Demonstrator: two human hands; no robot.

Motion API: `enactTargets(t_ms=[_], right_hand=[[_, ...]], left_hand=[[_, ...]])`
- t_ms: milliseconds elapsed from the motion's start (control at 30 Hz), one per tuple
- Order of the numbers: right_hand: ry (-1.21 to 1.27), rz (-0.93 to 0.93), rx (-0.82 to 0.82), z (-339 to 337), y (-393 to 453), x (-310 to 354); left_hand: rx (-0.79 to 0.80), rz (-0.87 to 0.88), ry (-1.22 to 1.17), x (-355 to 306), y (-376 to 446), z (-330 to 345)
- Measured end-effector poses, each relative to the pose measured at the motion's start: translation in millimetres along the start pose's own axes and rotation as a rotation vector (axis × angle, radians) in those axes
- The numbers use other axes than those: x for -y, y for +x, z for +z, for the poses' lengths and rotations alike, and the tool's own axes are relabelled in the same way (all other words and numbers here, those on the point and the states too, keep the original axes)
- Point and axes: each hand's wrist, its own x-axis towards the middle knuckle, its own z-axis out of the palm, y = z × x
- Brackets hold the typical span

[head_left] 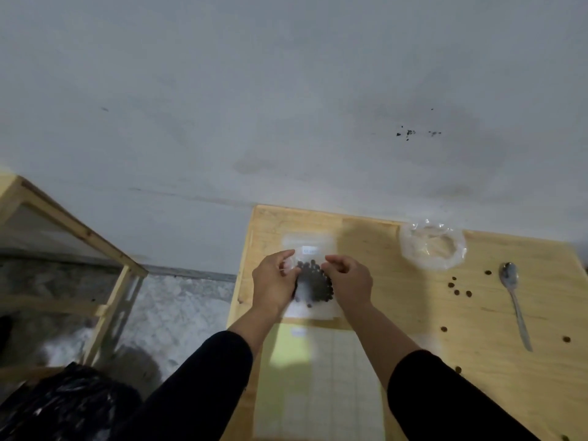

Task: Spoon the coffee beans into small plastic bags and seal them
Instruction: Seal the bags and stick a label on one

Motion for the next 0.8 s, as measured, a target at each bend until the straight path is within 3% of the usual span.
enactTargets(t_ms=[300,600,800], right_hand=[[-0.183,-0.139,0.005,11.4,12.5,-12.4],[-0.712,-0.575,0.075,7.7,-9.8,-22.4],[-0.930,-0.606,0.106,-19.9,-52.2,-17.2]], left_hand=[[-0.016,0.069,0.158,4.4,5.9,6.7],[0.063,0.260,0.480,7.5,-7.7,-4.4],[0.069,0.441,0.578,2.2,-39.1,-11.2]])
